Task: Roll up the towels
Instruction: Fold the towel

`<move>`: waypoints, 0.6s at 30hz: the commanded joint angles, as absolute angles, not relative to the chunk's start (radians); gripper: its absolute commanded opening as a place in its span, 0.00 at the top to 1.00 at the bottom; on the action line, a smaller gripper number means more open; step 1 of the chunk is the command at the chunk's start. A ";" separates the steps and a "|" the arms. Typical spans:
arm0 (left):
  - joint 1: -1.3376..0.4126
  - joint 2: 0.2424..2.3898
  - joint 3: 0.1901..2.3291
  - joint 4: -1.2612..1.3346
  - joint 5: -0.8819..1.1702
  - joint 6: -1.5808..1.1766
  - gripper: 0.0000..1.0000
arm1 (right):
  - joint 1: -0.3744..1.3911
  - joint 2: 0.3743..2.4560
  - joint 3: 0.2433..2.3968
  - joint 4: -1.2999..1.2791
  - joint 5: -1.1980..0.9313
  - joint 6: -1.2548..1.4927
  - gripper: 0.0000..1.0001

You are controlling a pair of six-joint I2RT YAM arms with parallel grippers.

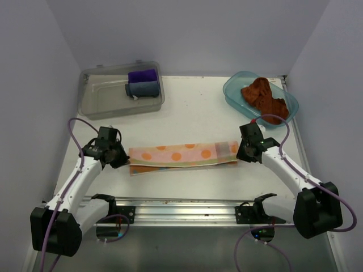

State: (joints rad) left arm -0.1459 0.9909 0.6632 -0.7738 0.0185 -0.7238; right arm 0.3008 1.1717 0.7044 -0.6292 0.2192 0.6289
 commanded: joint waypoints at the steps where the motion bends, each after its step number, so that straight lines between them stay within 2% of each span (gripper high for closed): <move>1: -0.140 1.006 0.750 -0.738 0.008 -0.729 1.00 | 0.301 1.192 0.813 -0.601 0.270 0.621 1.00; 12: -0.138 1.193 1.003 -0.695 -0.068 -0.680 1.00 | 0.270 1.492 1.145 -0.546 0.269 0.577 1.00; 18: -0.138 1.138 0.947 -0.727 -0.060 -0.672 1.00 | 0.270 1.450 1.057 -0.540 0.253 0.569 1.00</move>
State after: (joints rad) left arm -0.1452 1.1820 0.9657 -0.7258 -0.0437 -0.6945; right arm 0.2745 1.5002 1.1019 -0.5453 0.2440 0.5888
